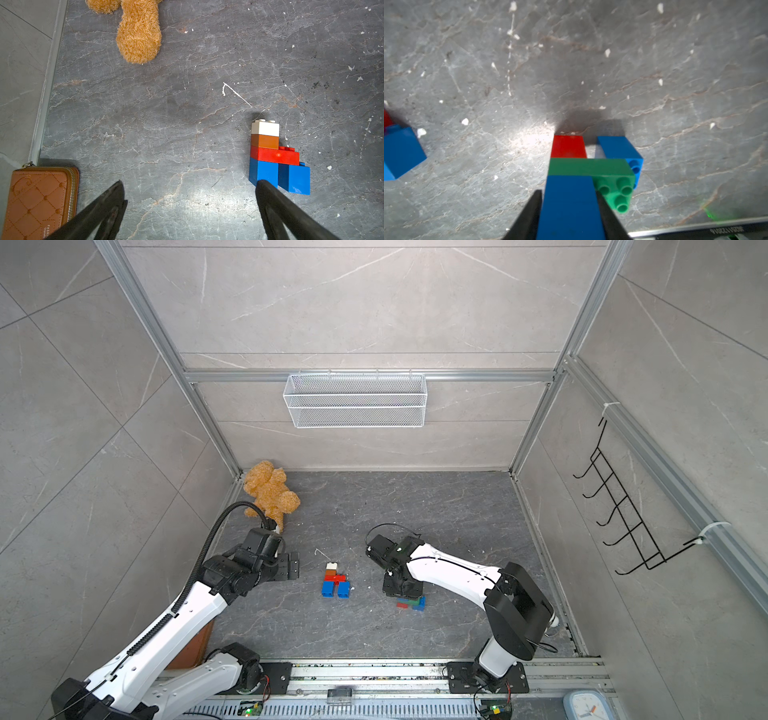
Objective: Assemble the letter h with lego
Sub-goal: Assemble the lego brick with the lego brick, then adjust the lego brick at the center of the board.
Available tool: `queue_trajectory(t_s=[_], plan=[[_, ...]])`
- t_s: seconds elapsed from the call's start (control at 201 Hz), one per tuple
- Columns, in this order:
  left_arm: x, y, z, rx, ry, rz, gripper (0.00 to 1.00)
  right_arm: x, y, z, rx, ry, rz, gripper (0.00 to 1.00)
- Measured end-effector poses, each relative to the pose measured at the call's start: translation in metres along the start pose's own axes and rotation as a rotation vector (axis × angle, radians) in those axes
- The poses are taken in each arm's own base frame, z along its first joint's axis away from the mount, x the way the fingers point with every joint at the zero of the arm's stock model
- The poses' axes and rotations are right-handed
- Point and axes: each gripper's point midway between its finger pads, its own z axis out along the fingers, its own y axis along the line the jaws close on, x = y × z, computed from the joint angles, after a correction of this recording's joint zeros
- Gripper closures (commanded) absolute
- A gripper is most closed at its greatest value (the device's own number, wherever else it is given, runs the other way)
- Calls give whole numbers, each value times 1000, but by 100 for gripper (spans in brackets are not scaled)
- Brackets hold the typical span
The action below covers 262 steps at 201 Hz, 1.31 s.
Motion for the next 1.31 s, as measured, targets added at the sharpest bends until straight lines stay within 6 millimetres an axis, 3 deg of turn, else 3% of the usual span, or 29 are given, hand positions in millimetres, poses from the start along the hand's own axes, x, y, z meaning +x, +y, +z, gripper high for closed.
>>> queue_trajectory(t_s=[0.289,0.309,0.494,0.778,0.947,1.092,1.306], plan=[[0,0,0,-1,0,0,0,2,0,-2,-1,12,-41,27],[0,0,0,-1,0,0,0,2,-1,-2,6,13,-45,21],[0,0,0,-1,0,0,0,4,-10,-10,33,8,-75,15],[0,0,0,-1,0,0,0,-4,-14,-51,-67,-113,-111,19],[0,0,0,0,-2,-1,0,9,-23,-91,-236,-301,-136,10],[-1,0,-2,2,-8,-3,0,31,-23,-79,-259,-375,-196,8],[-2,1,-4,5,-18,-6,0,50,3,-66,-168,-534,-315,6]])
